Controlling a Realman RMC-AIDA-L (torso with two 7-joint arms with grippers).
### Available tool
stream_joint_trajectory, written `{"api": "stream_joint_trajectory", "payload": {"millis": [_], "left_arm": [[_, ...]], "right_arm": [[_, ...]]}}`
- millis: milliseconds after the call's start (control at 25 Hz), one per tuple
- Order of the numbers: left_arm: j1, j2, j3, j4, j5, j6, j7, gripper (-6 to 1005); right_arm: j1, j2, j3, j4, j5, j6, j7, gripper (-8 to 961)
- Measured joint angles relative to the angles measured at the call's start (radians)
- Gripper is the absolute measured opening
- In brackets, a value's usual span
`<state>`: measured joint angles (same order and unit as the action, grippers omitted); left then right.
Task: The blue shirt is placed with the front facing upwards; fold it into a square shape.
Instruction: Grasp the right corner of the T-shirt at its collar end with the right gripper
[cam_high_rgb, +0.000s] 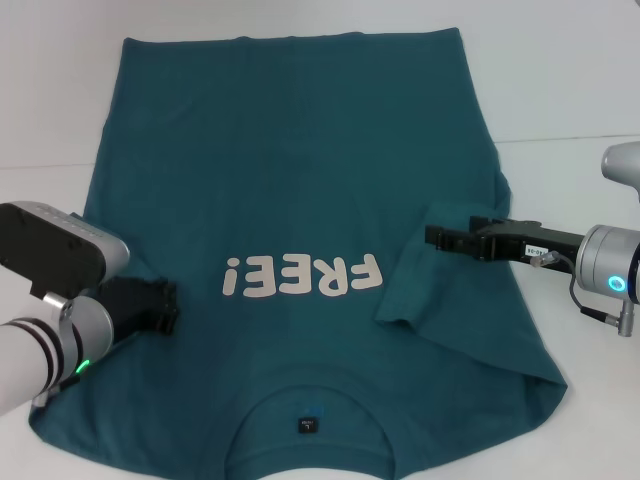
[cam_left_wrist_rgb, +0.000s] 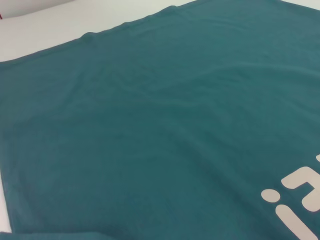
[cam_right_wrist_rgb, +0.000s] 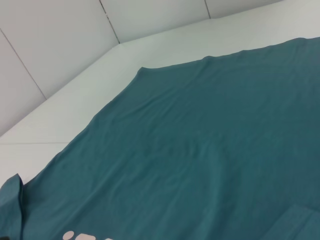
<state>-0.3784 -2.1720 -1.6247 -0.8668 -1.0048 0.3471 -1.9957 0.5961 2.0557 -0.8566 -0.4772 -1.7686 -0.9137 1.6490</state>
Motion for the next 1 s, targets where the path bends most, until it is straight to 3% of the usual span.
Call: {"api": "stream_joint_trajectory", "payload": {"millis": [160,1000], "left_arm": [[0.001,0.000,0.000,-0.006,-0.005,0.002,0.000,46],[0.054,-0.003,0.046,-0.123,-0.010,0.060,-0.029,45]], "right_arm": [[-0.001,0.001,0.001,0.000,0.000,-0.002,0.000,940],[-0.004,0.002,0.001,0.000,0.000,-0.002,0.000,940]]}}
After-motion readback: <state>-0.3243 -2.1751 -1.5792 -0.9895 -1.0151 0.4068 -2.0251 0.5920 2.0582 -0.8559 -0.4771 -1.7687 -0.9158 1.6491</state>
